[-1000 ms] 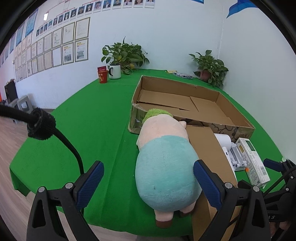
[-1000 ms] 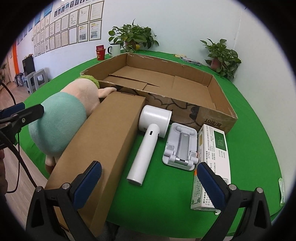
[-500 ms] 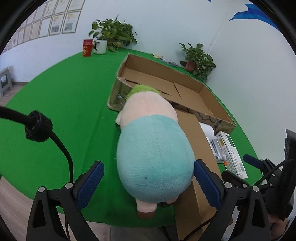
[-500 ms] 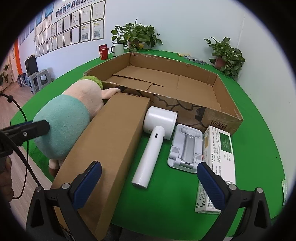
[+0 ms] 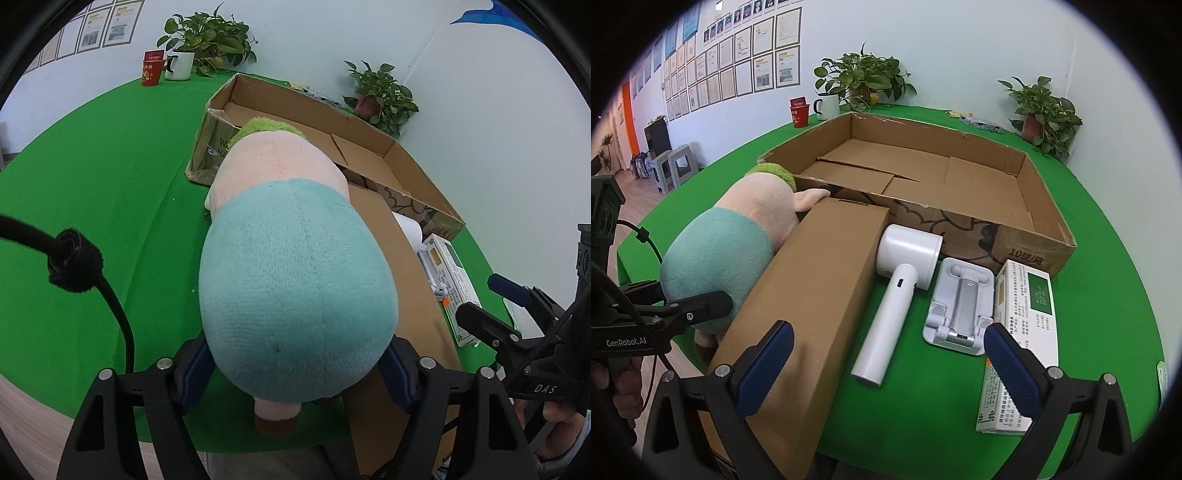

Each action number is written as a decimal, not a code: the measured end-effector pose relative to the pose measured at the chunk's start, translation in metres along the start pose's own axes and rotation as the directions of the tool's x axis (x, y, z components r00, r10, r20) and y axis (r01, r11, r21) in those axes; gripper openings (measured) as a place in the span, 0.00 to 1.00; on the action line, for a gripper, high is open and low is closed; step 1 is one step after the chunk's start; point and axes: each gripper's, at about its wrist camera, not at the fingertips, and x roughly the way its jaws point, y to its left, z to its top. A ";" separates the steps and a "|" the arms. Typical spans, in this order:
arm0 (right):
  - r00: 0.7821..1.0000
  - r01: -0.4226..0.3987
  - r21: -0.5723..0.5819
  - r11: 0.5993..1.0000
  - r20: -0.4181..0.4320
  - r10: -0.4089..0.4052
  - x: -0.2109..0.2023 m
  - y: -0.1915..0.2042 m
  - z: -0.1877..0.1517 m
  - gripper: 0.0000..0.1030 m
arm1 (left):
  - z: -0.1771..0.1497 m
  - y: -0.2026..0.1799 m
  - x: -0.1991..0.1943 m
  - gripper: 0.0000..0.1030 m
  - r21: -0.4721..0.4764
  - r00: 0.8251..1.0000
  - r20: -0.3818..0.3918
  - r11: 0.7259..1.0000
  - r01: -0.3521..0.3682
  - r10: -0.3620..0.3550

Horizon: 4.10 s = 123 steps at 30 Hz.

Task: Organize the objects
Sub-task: 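Grasp the plush pig's teal body with the right gripper and lift, then carry the plush pig with the right gripper over the open cardboard box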

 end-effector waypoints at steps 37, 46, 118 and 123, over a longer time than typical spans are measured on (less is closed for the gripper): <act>0.863 -0.456 0.052 0.888 -0.219 0.456 0.070 0.104 0.099 0.99 | -0.029 0.043 -0.046 0.64 -0.009 1.000 0.016 1.000 0.023 -0.023; 0.844 -0.469 0.020 0.883 -0.285 0.455 0.080 0.127 0.101 0.97 | -0.028 0.054 -0.047 0.64 -0.050 0.998 0.008 0.997 0.063 -0.063; 0.960 -0.204 -0.061 0.977 0.185 0.212 -0.018 0.076 0.145 0.72 | 0.066 -0.121 -0.099 0.62 0.224 0.951 0.292 0.974 0.031 -0.097; 0.960 -0.190 -0.040 0.981 0.204 0.194 -0.010 0.060 0.152 0.72 | 0.094 -0.133 -0.071 0.62 0.253 0.952 0.286 0.967 0.037 -0.111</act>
